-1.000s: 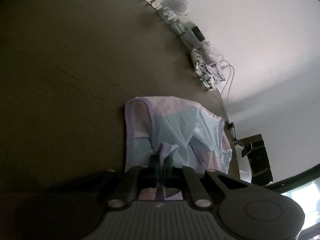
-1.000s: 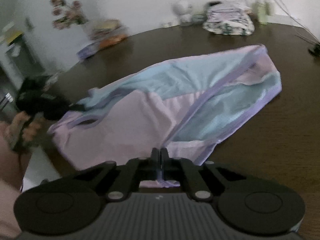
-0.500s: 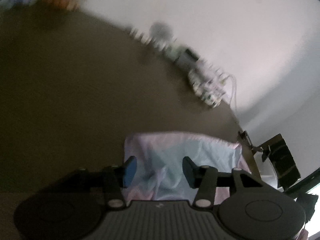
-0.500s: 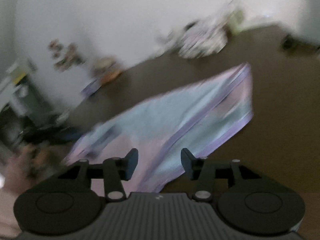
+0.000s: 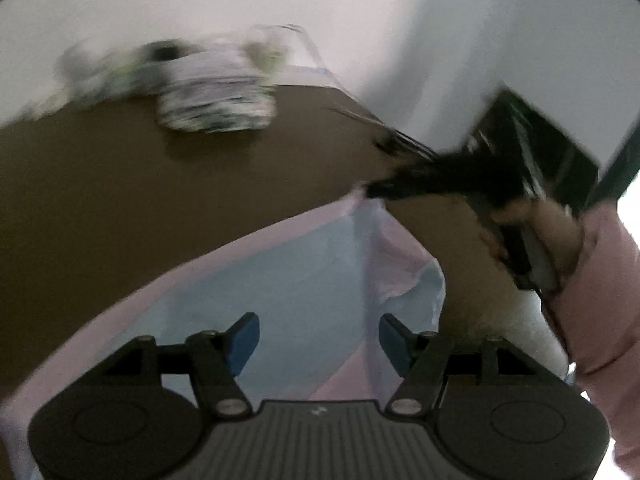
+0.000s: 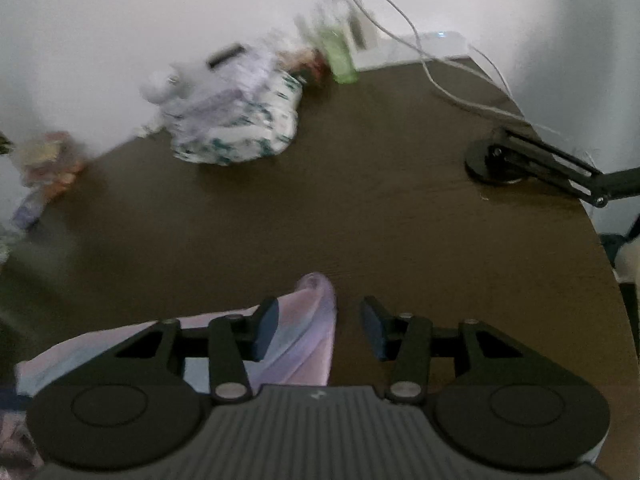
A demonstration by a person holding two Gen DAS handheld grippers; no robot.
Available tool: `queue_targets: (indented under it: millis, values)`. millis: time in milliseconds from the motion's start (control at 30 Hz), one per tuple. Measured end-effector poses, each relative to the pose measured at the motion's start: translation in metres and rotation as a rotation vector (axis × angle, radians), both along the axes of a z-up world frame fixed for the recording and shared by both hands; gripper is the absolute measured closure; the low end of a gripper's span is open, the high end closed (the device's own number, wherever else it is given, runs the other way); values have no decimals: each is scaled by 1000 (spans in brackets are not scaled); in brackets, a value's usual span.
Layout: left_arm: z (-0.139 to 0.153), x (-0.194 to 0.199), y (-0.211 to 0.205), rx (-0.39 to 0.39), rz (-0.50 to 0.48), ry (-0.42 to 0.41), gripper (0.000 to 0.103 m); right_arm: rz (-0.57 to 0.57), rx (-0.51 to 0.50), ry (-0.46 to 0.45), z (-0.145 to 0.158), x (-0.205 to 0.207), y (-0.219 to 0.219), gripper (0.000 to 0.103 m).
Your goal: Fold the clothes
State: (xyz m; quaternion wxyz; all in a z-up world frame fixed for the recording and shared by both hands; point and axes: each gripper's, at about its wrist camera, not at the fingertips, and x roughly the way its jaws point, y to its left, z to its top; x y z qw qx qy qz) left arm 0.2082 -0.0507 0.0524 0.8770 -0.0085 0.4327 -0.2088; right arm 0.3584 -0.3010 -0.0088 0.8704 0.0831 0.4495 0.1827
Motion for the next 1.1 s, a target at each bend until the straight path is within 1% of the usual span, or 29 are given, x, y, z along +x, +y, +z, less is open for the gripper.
queue_targets:
  millis: [33,100,133,267,333,367,400,500,567,600,633,667,800,833,900,933,1000,1100]
  values:
    - [-2,10,-17,35,-31,-13,38,-3,12,9,-2,3,0,77]
    - [-7,25,-46,91,-67,-45,38,-5,59,28,-3,7,-4,98]
    - [-11,32,-57,114,-80,-61,38,-6,80,25,-1,5,-7,99]
    - [-27,64,-99,171,-103,-115,38,-17,172,14,6,-4,-21,99]
    - [-32,78,-113,197,-87,-148,39,-21,215,8,11,-8,-27,99]
    - [-35,83,-120,206,-75,-167,40,-17,230,6,13,-11,-29,99]
    - [-38,89,-126,215,-64,-185,44,-13,244,5,14,-14,-30,99]
    - [-42,92,-133,210,-71,-244,46,3,292,1,20,-20,-34,99]
    - [-44,93,-134,212,-69,-266,55,17,320,-3,24,-23,-35,99]
    - [-45,93,-133,204,-75,-268,70,23,332,-6,25,-24,-35,99]
    - [-45,94,-132,195,-81,-269,93,31,342,-10,26,-25,-35,99]
    - [-45,93,-128,189,-89,-256,101,40,352,-14,26,-26,-34,99]
    - [-41,91,-112,164,-124,-203,101,80,396,-45,27,-31,-41,96]
    - [-40,91,-108,158,-133,-190,101,90,408,-59,27,-34,-46,93]
    - [-35,83,-92,148,-159,-159,101,116,414,-91,29,-39,-57,82]
    - [-34,76,-85,160,-181,-144,101,135,405,-106,30,-43,-63,74]
    - [-31,62,-71,187,-226,-114,101,185,360,-133,33,-51,-68,72]
    - [-36,35,-61,255,-286,-57,101,300,236,-164,38,-65,-56,72]
